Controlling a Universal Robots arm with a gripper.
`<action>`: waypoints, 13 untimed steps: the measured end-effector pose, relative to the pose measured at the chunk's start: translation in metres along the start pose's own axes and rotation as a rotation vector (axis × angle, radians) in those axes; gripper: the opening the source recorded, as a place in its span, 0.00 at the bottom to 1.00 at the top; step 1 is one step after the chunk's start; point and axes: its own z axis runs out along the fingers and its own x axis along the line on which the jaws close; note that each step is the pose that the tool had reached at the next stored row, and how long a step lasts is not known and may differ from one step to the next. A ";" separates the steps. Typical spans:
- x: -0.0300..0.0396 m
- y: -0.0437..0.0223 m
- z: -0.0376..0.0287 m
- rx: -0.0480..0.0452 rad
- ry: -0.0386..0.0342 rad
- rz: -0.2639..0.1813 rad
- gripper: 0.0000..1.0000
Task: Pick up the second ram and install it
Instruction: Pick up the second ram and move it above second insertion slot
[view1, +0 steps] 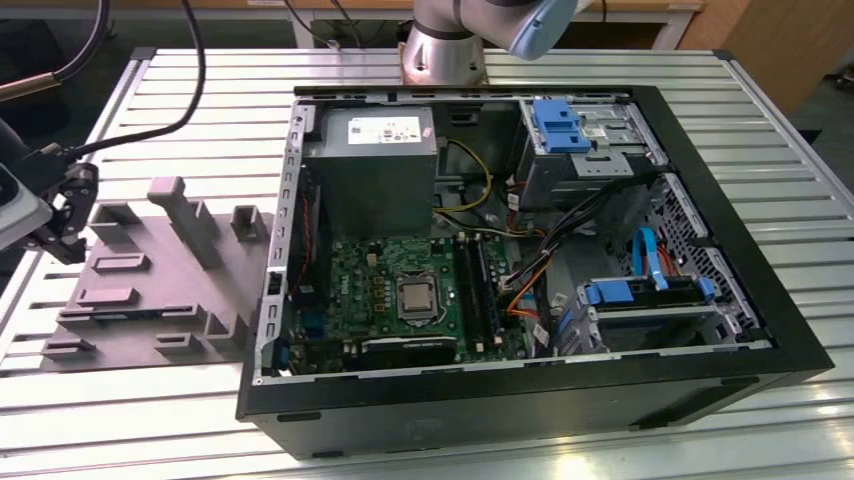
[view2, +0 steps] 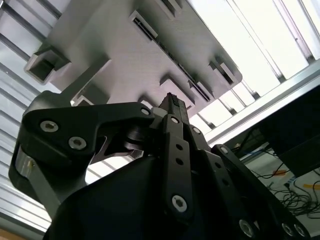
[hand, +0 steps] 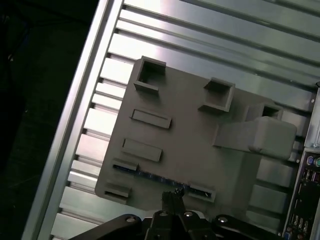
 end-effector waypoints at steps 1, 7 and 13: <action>0.0001 0.0000 0.0000 -0.0002 0.0008 -0.011 0.11; 0.0009 0.0003 0.0002 -0.0017 0.0049 -0.075 0.11; 0.0019 0.0005 0.0004 -0.0031 0.0091 -0.137 0.11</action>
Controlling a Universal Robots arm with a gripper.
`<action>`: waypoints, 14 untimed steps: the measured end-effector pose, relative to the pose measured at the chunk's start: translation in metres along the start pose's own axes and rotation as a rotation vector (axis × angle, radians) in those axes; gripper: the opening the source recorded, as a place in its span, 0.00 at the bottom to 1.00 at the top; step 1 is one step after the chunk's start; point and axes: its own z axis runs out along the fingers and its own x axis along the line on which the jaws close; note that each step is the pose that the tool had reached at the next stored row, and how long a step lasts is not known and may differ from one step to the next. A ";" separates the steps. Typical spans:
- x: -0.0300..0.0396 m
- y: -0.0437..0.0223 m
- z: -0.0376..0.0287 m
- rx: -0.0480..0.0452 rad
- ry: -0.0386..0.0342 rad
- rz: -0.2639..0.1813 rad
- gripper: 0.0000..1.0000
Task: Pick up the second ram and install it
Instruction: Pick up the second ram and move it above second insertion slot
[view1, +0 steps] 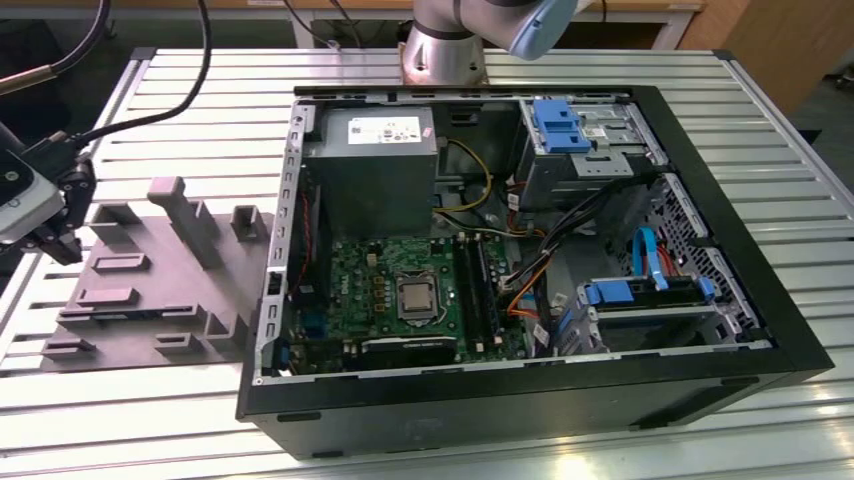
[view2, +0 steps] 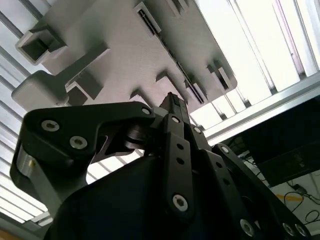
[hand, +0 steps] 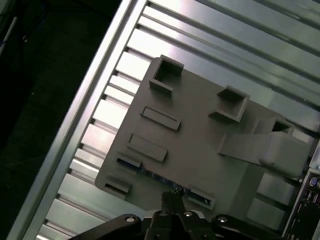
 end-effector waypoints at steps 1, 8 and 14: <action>0.0002 0.0001 0.0000 -0.0003 0.0008 -0.011 0.11; 0.0004 0.0002 0.0006 -0.0025 0.0073 -0.109 0.11; 0.0005 0.0001 0.0014 -0.0048 0.0140 -0.211 0.11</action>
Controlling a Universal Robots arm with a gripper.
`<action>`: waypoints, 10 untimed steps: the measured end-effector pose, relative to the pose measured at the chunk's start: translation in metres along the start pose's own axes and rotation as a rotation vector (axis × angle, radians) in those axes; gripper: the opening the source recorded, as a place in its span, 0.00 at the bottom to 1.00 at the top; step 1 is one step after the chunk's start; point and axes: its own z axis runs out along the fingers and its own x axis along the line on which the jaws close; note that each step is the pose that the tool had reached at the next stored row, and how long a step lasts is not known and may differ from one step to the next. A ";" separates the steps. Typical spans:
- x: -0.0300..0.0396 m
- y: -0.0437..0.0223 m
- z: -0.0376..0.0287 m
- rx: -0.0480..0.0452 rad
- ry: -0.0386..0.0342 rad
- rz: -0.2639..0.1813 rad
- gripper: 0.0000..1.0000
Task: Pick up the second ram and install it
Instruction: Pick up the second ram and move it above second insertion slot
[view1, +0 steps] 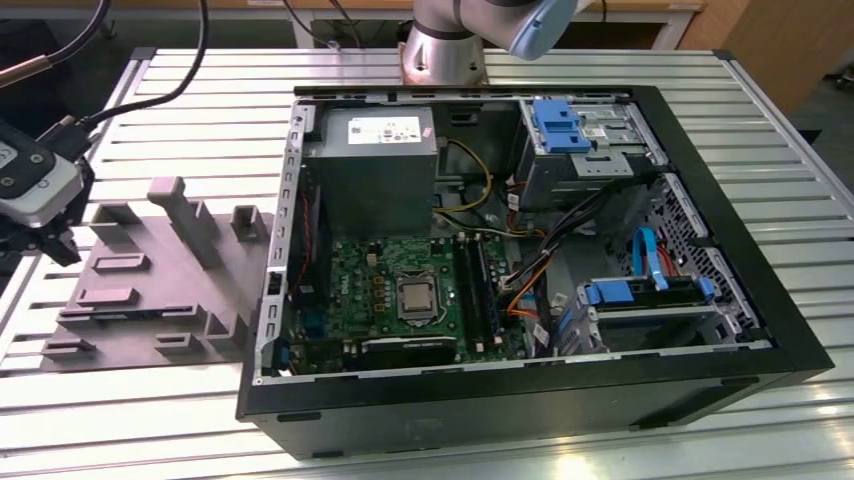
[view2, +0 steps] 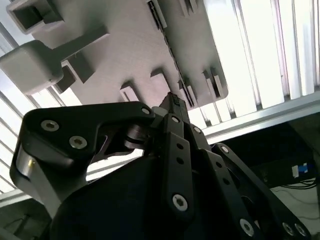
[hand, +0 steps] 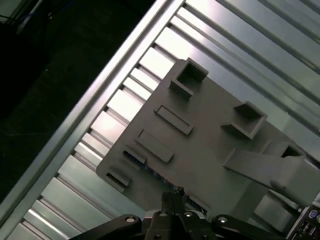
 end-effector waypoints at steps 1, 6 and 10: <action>0.0000 0.0000 0.0001 -0.0004 0.0011 -0.017 0.11; 0.0000 -0.0001 0.0007 -0.0025 0.0071 -0.107 0.11; 0.0000 -0.0001 0.0012 -0.0041 0.0120 -0.180 0.11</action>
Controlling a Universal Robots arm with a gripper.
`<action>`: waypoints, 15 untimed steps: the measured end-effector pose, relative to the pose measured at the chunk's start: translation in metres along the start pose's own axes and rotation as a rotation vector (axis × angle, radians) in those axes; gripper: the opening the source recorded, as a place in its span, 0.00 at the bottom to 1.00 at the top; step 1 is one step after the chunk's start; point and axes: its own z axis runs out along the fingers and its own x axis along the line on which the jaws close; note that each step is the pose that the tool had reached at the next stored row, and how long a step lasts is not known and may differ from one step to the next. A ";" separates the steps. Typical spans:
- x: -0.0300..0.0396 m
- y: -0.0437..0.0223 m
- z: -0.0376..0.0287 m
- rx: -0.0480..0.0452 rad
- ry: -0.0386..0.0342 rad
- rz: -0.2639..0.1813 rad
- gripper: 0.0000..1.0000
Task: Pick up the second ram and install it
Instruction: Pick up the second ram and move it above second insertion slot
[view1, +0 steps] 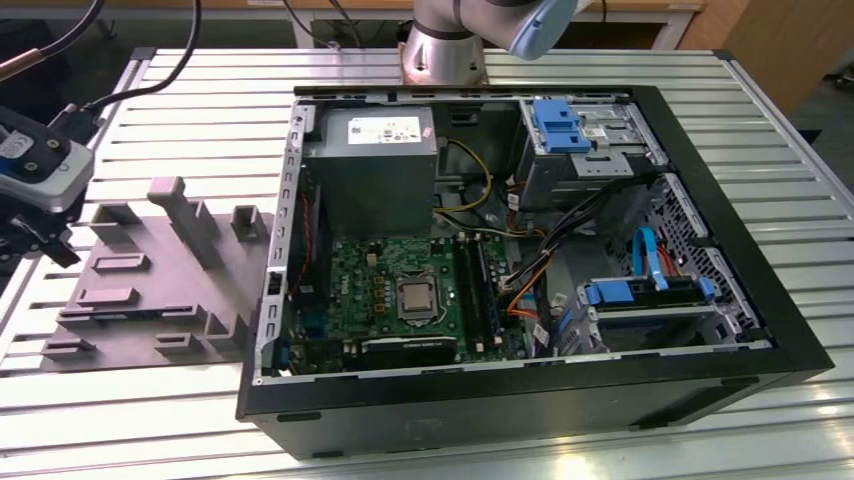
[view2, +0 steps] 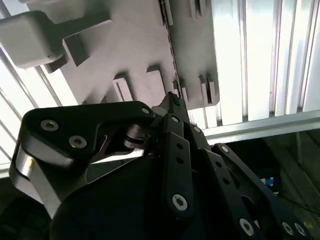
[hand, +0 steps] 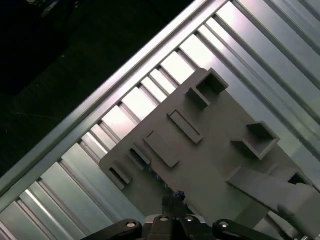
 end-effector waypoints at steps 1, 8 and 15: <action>0.0000 0.0000 0.0001 -0.0004 0.0012 -0.018 0.11; 0.0000 0.0000 0.0009 -0.0033 0.0096 -0.145 0.11; 0.0000 -0.0001 0.0016 -0.0063 0.0180 -0.272 0.11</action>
